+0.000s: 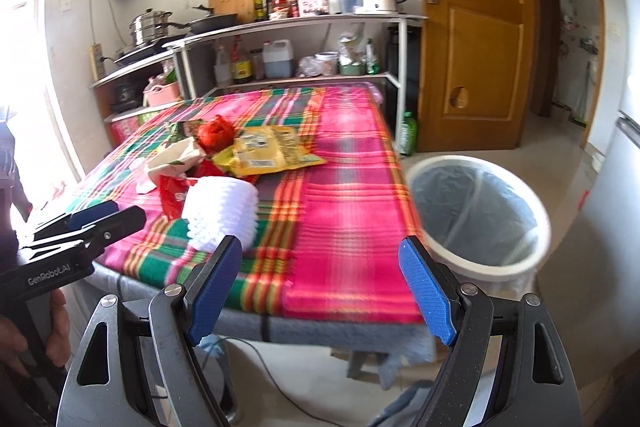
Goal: Collect trash
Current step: 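Grasp the white foam fruit net with the right tool while the left tool moves toward the clear cup, then grasp the clear plastic cup with the left tool while the right tool holds the foam net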
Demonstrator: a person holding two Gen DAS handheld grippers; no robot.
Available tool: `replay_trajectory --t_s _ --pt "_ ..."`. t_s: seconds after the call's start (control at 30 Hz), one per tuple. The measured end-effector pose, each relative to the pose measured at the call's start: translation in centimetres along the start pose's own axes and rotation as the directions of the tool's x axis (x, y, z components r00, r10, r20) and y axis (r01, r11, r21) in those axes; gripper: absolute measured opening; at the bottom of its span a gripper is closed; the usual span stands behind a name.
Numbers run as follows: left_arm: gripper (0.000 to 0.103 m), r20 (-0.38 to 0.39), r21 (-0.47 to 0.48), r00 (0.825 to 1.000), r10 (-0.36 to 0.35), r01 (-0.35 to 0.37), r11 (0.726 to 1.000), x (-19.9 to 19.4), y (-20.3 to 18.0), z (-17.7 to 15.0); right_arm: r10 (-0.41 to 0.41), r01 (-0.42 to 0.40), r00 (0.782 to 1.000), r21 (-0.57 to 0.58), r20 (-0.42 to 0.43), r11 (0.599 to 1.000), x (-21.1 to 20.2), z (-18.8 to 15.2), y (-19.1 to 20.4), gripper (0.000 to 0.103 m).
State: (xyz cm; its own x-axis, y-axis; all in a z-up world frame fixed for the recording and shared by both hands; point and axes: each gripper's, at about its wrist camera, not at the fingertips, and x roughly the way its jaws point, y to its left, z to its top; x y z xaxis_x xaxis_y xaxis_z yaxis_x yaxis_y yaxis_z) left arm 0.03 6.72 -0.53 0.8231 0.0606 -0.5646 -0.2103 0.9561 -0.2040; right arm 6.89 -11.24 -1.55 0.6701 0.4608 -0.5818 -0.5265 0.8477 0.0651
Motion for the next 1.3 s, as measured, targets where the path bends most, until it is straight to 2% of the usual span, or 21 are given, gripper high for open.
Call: replay_trajectory --t_s 0.2,0.5,0.57,0.6,0.63,0.83,1.3 --pt "0.071 0.005 -0.033 1.0 0.026 -0.025 0.999 0.3 2.5 0.4 0.089 -0.09 0.995 -0.016 -0.055 0.996 3.3 1.2 2.5 0.071" --pt "0.071 -0.006 -0.087 0.999 0.046 -0.047 0.995 0.9 5.3 0.2 0.125 -0.13 0.983 -0.025 -0.135 0.991 7.4 1.7 4.9 0.056" --pt "0.071 -0.01 -0.093 0.999 0.042 -0.042 0.995 1.1 5.6 0.2 0.131 -0.135 0.979 -0.019 -0.155 0.991 8.1 1.7 4.9 0.048" --pt "0.071 -0.012 -0.096 0.999 0.036 -0.037 0.995 1.2 5.7 0.3 0.132 -0.136 0.978 -0.016 -0.161 0.991 8.3 1.7 5.0 0.04" --pt "0.071 -0.014 -0.1 0.999 0.029 -0.03 0.995 1.3 5.8 0.3 0.131 -0.135 0.978 -0.015 -0.164 0.991 8.5 1.7 5.0 0.036" --pt "0.071 -0.02 -0.096 1.0 -0.018 0.016 0.995 2.3 5.3 0.7 0.135 -0.137 0.98 -0.005 -0.147 0.991 7.9 2.1 4.3 0.019" --pt "0.07 -0.079 -0.009 0.989 -0.128 0.128 0.992 6.5 -0.4 2.1 0.084 -0.079 0.993 0.067 -0.083 0.995 5.3 2.3 0.0 0.017"
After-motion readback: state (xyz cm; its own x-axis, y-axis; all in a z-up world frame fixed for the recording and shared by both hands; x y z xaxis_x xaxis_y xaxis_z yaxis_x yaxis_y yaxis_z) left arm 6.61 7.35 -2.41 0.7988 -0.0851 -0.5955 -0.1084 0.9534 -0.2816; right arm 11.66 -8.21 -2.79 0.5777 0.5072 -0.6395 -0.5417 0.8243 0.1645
